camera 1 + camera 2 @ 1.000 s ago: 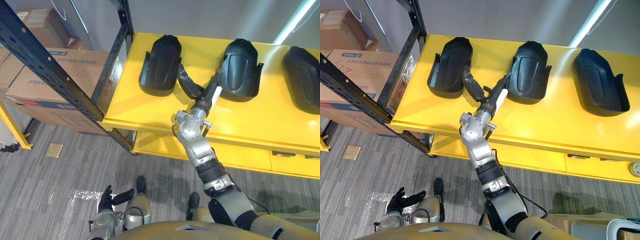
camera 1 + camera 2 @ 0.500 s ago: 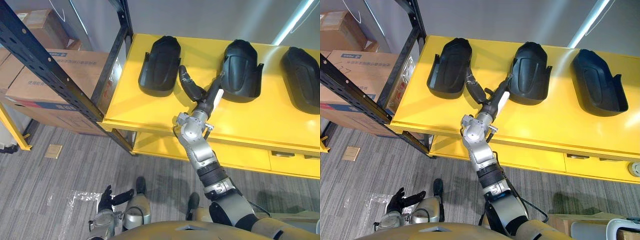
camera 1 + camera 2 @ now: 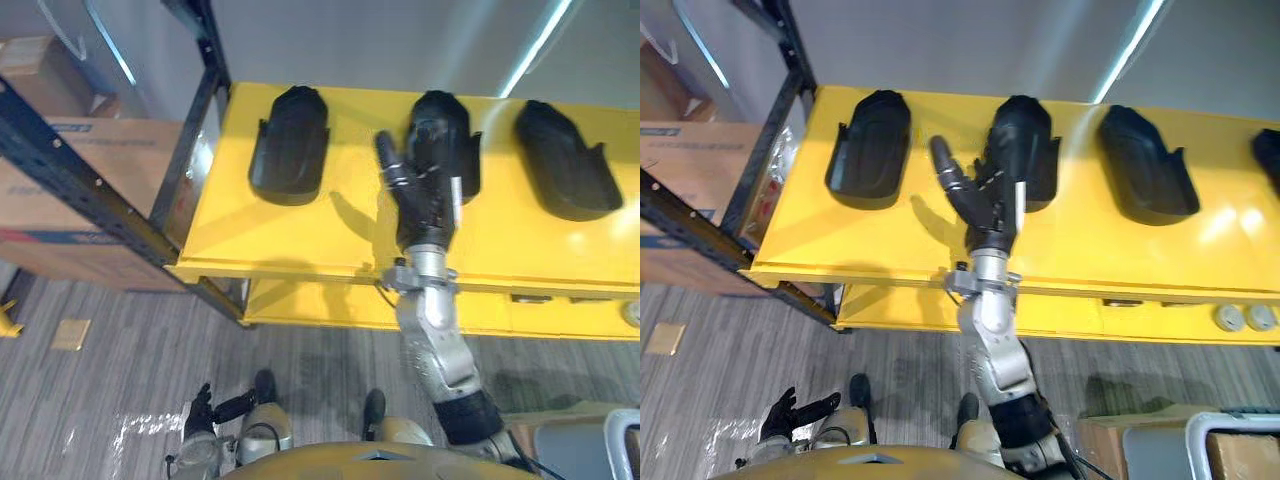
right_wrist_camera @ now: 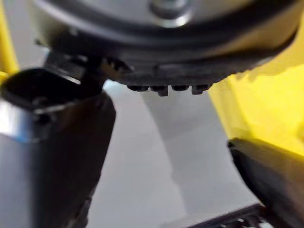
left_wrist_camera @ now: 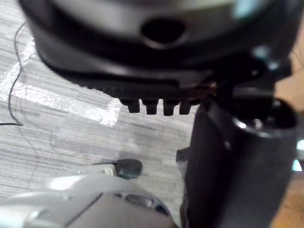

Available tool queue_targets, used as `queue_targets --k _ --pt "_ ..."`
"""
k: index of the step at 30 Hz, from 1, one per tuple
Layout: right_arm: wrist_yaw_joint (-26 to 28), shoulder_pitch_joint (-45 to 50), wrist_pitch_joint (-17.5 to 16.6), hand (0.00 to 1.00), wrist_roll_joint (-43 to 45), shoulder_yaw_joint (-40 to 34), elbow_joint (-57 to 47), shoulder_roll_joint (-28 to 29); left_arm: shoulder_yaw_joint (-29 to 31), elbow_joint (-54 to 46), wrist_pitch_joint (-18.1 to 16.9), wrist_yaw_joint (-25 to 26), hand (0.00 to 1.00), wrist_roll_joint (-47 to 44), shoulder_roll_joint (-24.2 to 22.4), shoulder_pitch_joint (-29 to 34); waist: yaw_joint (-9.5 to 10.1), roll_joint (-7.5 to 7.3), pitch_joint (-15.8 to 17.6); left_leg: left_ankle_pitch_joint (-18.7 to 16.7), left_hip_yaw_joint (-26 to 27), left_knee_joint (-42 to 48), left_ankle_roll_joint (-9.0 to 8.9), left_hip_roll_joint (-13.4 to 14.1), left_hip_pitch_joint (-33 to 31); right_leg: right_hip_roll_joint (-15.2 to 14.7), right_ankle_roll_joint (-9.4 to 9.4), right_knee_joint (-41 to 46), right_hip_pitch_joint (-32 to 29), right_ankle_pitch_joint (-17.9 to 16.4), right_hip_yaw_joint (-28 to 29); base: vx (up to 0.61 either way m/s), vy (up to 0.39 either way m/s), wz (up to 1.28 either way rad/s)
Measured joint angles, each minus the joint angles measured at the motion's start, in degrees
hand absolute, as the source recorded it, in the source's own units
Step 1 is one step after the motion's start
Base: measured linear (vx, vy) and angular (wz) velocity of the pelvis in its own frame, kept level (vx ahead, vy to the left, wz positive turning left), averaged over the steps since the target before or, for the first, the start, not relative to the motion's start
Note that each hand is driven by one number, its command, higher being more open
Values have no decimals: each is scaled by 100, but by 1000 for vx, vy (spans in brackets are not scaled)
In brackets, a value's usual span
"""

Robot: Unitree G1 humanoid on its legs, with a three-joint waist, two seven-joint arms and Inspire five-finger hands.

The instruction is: Walk over and take three plastic housings, then place them on the shelf

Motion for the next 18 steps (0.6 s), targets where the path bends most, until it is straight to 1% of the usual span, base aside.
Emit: queue_targets --k 2,3,4,5,6,10,13,15,16,17,18 --pt "150 243 -189 100 49 -353 -115 -67 4 78 2 2 100 55 32 37 -114 -51 -105 -18 46 0 -1 -4 18 -2 4 1 -12 -2 49 19 6 -15" --pt "172 416 -309 100 56 -609 -128 -95 32 112 12 10 100 165 34 52 -151 -59 -148 -35 98 -1 -6 -4 68 -4 5 6 -2 -3 93 -3 10 -21" --pt "174 607 -347 100 116 -855 -128 -108 34 118 31 4 100 196 29 65 -179 -43 -187 -51 154 -1 -13 -1 120 -3 6 9 9 -4 151 -13 9 -22" --pt "179 701 -346 100 189 -968 -128 -110 36 128 47 4 100 205 21 70 -206 -28 -205 -60 178 -2 -14 -1 142 -3 8 15 12 -5 177 -32 10 -23" --pt "212 961 -345 100 336 -1197 -107 -110 42 179 108 3 100 220 -9 90 -274 25 -278 -83 238 -4 -9 -1 175 -4 11 18 11 -7 232 -26 8 -17" --pt "410 1429 -334 100 539 -1563 105 -111 46 296 134 -1 100 395 -71 127 -455 157 -421 -129 329 -5 -39 3 203 -2 42 23 -21 -20 314 -18 7 -14" --pt "694 1505 -215 100 826 -1769 372 -111 40 330 165 -49 100 408 -100 128 -483 211 -469 -142 423 -5 -40 7 279 0 59 29 -11 -10 391 -23 7 -15" --pt "891 1504 -188 100 838 -1893 450 -113 37 325 221 -84 100 405 -98 126 -486 212 -487 -144 417 -6 -39 4 274 -4 59 30 -11 -11 386 -6 3 2" --pt "1100 1480 -160 100 883 -1940 450 -148 39 325 232 -89 100 400 -97 127 -479 208 -493 -143 404 -6 -39 0 269 -9 62 31 -7 -11 376 -3 4 5" --pt "1285 1381 -71 100 915 -1966 451 -243 39 325 246 -91 100 401 -91 127 -473 198 -515 -142 391 -6 -38 -6 264 -15 67 30 -2 -9 363 -1 6 5" --pt "1344 1307 -33 100 914 -1964 458 -322 38 325 258 -92 100 402 -87 127 -466 193 -537 -141 381 -6 -36 -10 257 -17 70 30 -2 -7 356 7 5 8"
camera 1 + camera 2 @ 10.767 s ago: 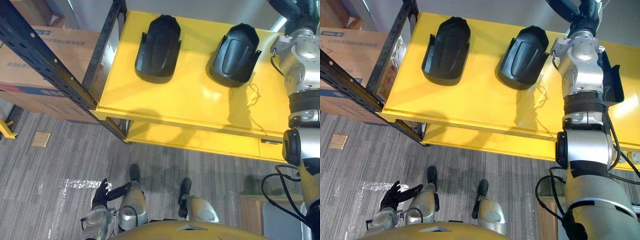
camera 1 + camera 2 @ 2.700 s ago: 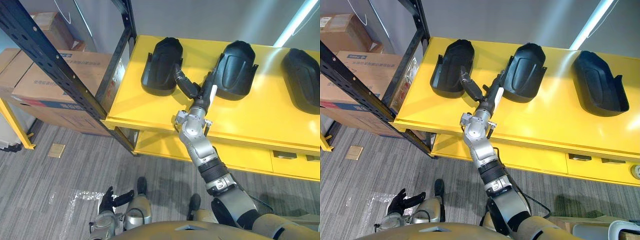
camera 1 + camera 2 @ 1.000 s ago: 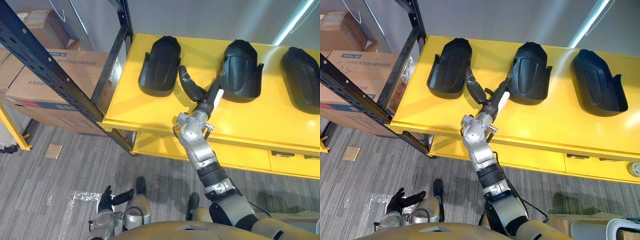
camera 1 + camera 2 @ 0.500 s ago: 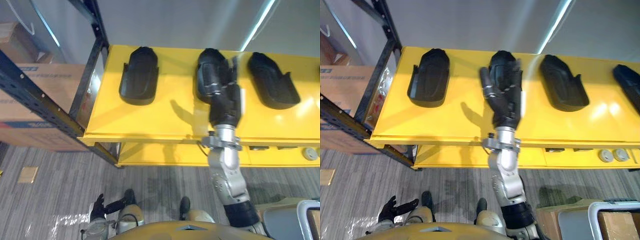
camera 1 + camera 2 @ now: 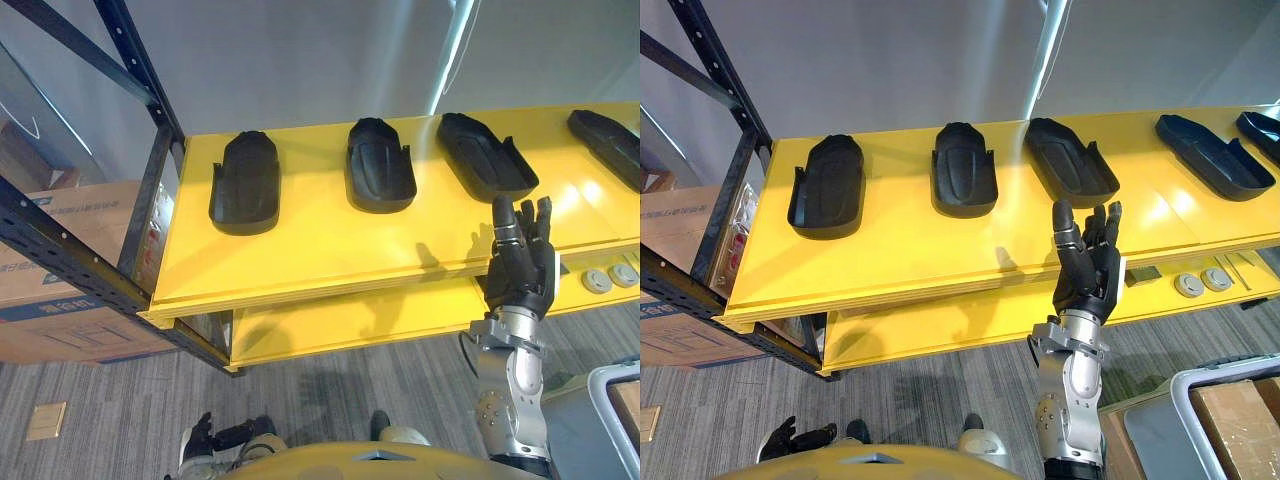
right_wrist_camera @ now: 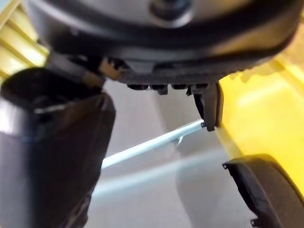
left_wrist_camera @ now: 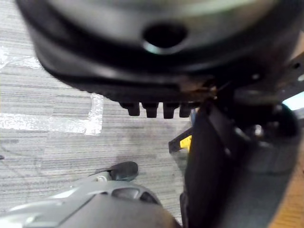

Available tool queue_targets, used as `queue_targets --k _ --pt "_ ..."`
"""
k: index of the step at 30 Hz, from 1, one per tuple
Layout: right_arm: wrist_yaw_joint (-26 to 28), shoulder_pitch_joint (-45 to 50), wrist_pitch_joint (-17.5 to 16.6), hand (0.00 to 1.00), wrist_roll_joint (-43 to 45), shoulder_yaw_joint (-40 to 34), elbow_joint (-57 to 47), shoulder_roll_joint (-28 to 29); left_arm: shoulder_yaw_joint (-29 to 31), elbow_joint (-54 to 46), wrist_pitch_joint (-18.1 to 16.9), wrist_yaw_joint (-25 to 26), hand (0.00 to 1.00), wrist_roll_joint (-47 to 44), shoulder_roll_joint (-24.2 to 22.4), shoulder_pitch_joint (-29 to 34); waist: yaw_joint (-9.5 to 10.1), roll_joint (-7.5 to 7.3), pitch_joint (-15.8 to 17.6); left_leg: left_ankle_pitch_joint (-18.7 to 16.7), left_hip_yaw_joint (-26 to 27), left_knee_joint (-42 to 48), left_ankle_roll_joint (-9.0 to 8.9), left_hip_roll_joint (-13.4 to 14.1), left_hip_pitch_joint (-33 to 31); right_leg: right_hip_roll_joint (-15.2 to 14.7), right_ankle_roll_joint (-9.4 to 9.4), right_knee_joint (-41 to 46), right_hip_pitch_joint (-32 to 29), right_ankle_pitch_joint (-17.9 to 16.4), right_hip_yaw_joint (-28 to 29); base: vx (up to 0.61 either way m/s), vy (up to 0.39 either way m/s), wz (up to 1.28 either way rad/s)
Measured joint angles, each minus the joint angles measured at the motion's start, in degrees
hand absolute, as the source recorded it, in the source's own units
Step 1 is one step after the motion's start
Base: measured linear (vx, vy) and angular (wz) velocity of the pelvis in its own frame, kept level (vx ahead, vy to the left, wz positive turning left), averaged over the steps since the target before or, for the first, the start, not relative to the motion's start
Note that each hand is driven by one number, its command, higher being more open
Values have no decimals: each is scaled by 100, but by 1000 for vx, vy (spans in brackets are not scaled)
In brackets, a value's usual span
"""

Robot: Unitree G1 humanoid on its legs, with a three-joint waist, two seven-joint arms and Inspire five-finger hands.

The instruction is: Walk over and take three plastic housings, then place them on the shelf

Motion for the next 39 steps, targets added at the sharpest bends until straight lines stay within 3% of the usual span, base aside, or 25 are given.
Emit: queue_targets --k 6,13,17,19,27,36,39 --pt "325 -1835 714 100 -360 -66 624 -1155 19 -158 264 -50 100 5 95 29 91 -95 -167 76 -346 0 53 -31 -90 -24 -13 -4 133 -8 -307 5 -3 28" --pt "-19 -3367 1251 100 -776 -132 2154 -1695 255 -506 456 -322 100 7 54 170 348 -152 -158 105 -526 0 98 -118 -106 -101 3 0 202 -36 -472 -10 4 14" --pt "-175 -4138 1625 100 -767 -134 3094 -2002 279 -676 488 -524 100 21 89 172 352 -128 -111 111 -512 4 101 -115 -310 -101 17 19 -41 -9 -432 -18 2 -4" --pt "-275 -4717 1821 100 -767 -135 3492 -2188 262 -793 478 -631 100 2 95 141 368 -80 75 165 -389 8 93 -90 -442 -81 6 66 -292 62 -288 -31 4 -29" --pt "-234 -6358 1849 100 -767 94 3909 -2783 -70 -911 312 -933 100 -207 169 -352 336 25 911 236 -109 34 174 -94 -743 -43 -8 -199 -673 439 31 -12 0 -24" --pt "314 -7165 1872 100 -769 852 4086 -3004 -262 -1020 238 -935 100 -524 210 -498 367 113 1268 238 -468 37 176 -108 -889 -24 -9 -206 -692 445 -144 3 -5 10" --pt "312 -7542 2213 100 -790 1002 4214 -3007 -266 -1077 254 -925 100 -565 215 -510 400 123 1412 235 -543 38 172 -111 -893 -25 -11 -179 -679 443 -185 -14 1 9"
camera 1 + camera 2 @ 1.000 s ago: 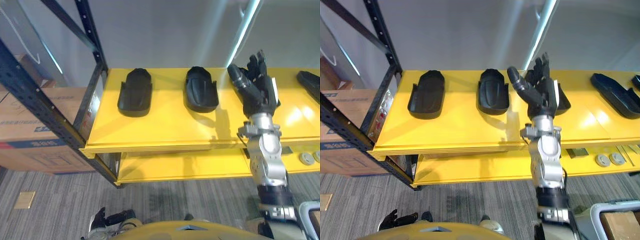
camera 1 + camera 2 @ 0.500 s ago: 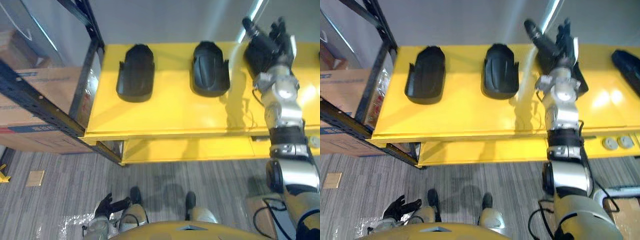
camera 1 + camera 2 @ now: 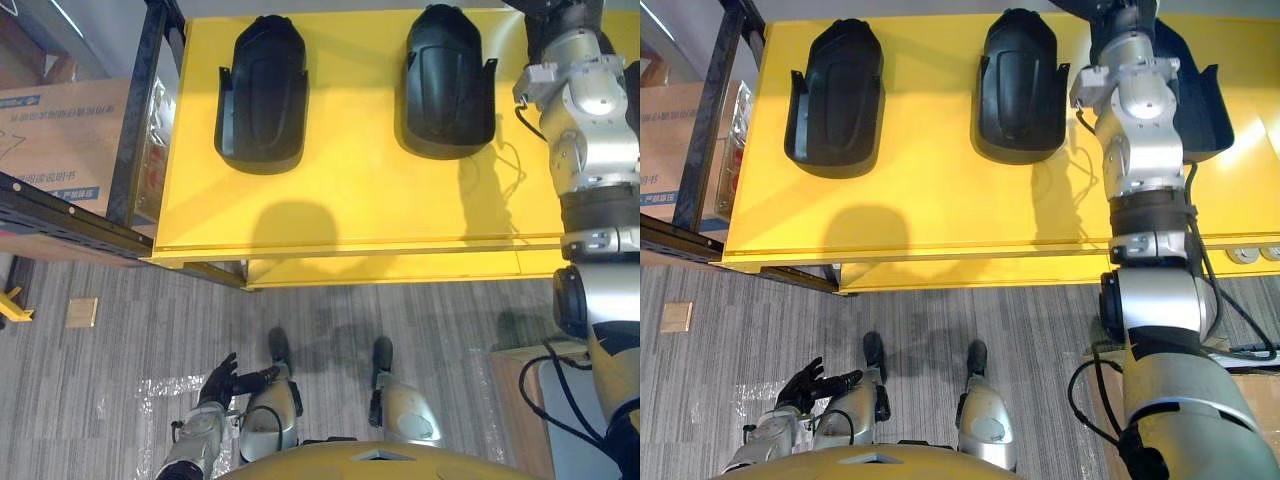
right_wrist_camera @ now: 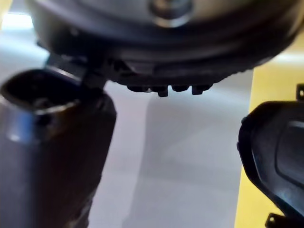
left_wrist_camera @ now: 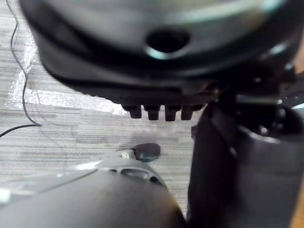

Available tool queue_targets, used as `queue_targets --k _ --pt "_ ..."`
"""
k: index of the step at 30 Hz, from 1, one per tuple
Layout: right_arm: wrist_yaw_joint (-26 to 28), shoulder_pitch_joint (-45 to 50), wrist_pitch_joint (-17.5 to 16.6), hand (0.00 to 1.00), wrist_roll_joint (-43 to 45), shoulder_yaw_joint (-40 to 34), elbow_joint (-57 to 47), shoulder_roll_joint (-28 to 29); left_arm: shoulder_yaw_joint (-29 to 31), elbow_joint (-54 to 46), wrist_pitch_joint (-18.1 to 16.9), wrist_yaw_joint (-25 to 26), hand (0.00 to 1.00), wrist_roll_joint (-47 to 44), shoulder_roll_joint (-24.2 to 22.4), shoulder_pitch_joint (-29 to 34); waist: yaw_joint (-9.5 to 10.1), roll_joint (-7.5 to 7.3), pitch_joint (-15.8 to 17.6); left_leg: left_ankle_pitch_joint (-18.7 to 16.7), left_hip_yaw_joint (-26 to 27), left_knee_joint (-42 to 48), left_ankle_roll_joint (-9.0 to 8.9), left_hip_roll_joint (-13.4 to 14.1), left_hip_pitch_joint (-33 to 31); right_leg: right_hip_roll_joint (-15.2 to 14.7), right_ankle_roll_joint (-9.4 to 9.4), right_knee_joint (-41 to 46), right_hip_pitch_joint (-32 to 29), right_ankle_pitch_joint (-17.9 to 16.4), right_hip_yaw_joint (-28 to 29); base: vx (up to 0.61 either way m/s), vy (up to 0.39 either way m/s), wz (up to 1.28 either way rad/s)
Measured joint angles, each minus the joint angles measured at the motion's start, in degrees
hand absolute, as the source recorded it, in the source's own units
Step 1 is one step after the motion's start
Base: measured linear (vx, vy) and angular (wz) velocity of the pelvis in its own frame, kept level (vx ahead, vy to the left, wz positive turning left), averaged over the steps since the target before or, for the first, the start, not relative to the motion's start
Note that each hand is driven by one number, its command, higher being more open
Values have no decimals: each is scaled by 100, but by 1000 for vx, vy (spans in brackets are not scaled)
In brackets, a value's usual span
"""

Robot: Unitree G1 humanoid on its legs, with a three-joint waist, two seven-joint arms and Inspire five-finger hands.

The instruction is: Walk over and take three plastic housings, then place them on the shelf

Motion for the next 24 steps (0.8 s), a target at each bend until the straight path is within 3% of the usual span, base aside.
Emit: queue_targets --k 7,10,15,20,24 --pt "-71 -222 591 100 -114 300 560 -67 0 -40 -28 2 100 -120 -4 -18 62 6 98 7 -105 4 8 -7 -11 3 -13 47 -7 -11 -50 0 -1 2" --pt "-274 -252 624 100 -216 302 686 -257 0 -40 -36 12 100 -122 -4 -161 118 24 303 -54 -187 187 -5 -1 -34 -5 -44 62 85 -36 -103 -27 -2 8" --pt "-698 -655 711 100 -243 306 940 -262 0 -43 -44 16 100 -175 -17 -194 106 82 358 -46 -279 265 -1 19 -162 17 -49 80 -8 -37 -116 -35 -9 1" --pt "-765 -679 745 100 -445 305 1005 -262 -2 -44 -53 15 100 -175 -18 -205 117 82 358 -45 -287 263 0 18 -168 17 -49 80 -8 -37 -122 0 0 0" --pt "-727 -730 1013 100 -435 306 1073 -262 -3 -43 -48 17 100 -176 -18 -218 133 80 359 -45 -287 262 0 18 -170 18 -49 80 -8 -37 -123 0 0 0"
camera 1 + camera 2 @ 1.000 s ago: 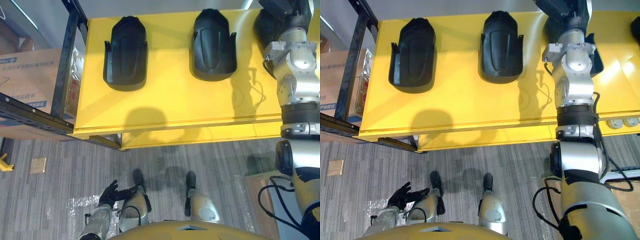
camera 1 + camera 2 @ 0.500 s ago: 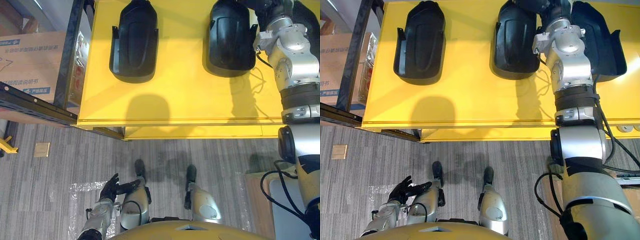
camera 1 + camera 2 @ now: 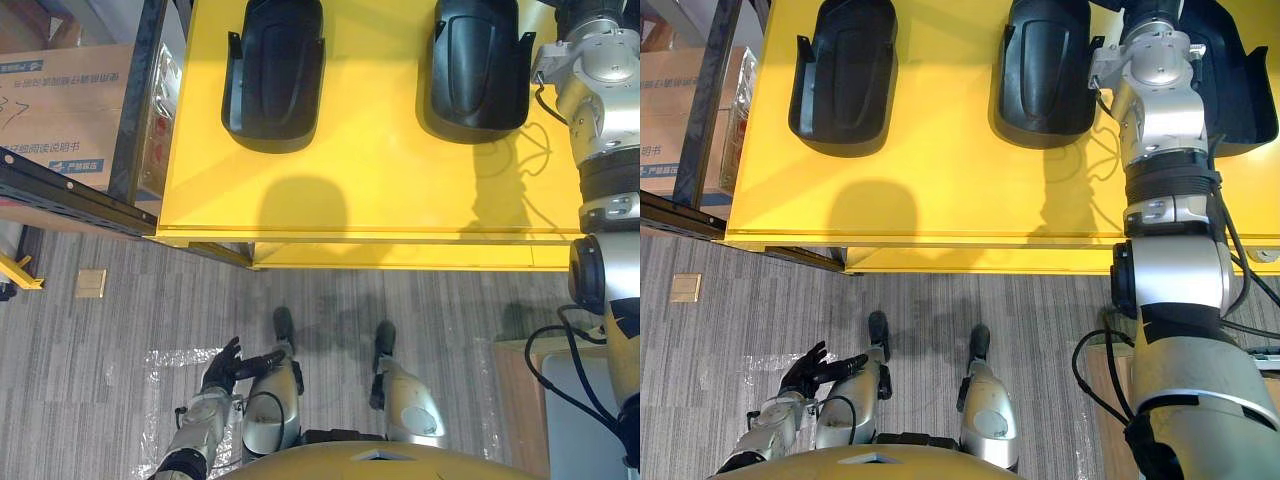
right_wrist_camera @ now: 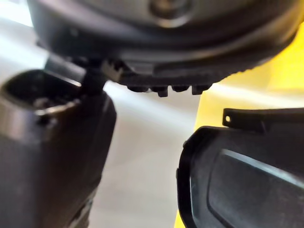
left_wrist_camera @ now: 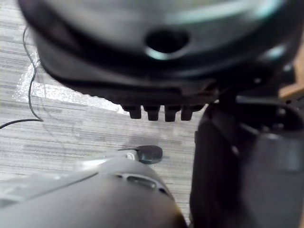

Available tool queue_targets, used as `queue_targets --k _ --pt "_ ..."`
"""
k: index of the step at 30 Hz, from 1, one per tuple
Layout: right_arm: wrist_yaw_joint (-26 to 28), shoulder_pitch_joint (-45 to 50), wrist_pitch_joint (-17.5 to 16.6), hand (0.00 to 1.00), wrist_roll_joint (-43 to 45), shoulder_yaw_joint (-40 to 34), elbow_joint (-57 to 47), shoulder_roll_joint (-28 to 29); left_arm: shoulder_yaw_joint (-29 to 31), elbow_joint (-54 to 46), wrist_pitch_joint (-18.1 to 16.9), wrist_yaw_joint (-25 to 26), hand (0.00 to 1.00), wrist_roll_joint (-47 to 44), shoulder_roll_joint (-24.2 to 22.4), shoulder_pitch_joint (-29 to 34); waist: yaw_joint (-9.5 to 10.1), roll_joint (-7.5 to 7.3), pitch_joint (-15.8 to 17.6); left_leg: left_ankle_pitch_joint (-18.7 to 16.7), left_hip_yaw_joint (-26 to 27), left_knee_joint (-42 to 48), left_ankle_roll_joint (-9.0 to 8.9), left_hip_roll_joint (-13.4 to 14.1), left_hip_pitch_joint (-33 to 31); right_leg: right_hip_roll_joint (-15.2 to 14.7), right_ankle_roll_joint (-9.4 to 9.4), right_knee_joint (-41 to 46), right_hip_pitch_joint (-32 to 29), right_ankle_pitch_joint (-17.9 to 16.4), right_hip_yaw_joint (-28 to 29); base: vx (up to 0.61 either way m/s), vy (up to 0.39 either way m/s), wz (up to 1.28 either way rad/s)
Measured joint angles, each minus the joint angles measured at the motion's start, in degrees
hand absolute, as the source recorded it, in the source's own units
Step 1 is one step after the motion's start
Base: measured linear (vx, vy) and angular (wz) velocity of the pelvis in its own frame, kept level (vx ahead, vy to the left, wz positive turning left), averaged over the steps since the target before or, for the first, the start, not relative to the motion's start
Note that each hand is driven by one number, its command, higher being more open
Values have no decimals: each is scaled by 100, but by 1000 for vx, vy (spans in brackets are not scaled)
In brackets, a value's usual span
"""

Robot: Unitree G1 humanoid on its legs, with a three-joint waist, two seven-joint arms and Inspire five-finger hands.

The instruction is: Walk over and take three plastic housings, then place them on the shelf

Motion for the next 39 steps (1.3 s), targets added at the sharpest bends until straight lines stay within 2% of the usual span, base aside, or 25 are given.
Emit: queue_targets --k 5,9,22,32,39 --pt "254 -15 413 100 178 0 106 0 0 3 3 4 100 3 -1 -1 -2 0 0 5 4 -2 0 3 3 2 -1 2 0 1 3 0 0 0" --pt "529 -28 568 100 462 2 351 2 0 3 0 30 100 -1 -5 -1 2 -1 0 16 6 -8 1 6 15 5 -2 6 9 2 4 0 0 0" --pt "767 -387 550 100 567 4 1037 2 14 57 -54 117 100 0 -39 -9 132 -3 -1 187 -71 -256 -1 6 185 27 -2 -5 148 2 -112 -10 0 4" --pt "1135 -387 308 100 559 119 1109 3 61 69 -104 117 100 9 -56 -9 169 -18 -9 250 -148 -260 1 9 186 29 -1 9 195 3 -194 -11 0 3" --pt "964 -386 218 100 456 237 1226 12 105 124 -114 116 100 15 -53 -8 173 -66 -34 280 -171 -264 -3 24 187 42 -1 16 206 3 -213 0 0 0"
